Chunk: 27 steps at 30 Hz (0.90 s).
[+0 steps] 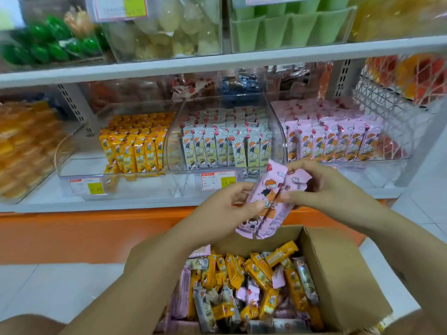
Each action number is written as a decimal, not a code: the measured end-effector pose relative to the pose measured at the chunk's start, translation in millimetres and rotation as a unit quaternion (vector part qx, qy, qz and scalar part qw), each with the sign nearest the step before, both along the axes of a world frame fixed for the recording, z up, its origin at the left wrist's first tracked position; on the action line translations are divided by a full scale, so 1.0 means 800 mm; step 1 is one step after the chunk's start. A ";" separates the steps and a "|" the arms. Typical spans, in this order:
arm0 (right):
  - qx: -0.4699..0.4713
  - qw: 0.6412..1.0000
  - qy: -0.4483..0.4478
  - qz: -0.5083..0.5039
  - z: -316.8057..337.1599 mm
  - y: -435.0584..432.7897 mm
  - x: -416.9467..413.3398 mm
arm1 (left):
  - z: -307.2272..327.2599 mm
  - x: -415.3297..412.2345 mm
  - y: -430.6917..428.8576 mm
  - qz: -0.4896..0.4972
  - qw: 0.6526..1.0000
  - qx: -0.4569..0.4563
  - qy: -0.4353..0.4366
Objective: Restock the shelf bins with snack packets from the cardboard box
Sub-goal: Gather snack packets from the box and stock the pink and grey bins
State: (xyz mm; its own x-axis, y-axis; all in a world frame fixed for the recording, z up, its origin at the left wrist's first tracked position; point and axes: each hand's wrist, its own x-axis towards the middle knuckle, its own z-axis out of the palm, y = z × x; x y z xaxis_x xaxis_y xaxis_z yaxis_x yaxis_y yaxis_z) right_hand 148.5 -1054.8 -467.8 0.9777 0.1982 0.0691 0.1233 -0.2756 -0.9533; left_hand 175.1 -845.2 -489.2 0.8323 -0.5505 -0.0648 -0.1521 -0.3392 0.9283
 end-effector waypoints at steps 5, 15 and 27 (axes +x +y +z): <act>0.005 0.994 -0.082 -0.077 0.017 -0.026 0.005 | 0.041 0.021 -0.046 0.007 0.991 0.052 -0.125; 0.004 0.976 -0.143 -0.163 0.041 -0.098 0.082 | 0.084 0.111 -0.155 0.032 0.956 0.125 -0.265; -0.178 0.973 -0.132 -0.058 0.016 -0.119 0.193 | 0.084 0.175 -0.175 0.107 0.809 0.462 -0.348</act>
State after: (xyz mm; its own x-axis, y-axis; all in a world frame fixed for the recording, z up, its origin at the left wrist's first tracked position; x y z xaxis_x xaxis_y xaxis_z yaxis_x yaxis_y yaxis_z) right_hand 302.9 -1149.6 -454.8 0.9526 0.1442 0.2678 0.2987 -0.6094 -0.7344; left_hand 315.3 -985.1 -421.9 0.9136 -0.3743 0.1590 -0.3758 -0.9264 -0.0212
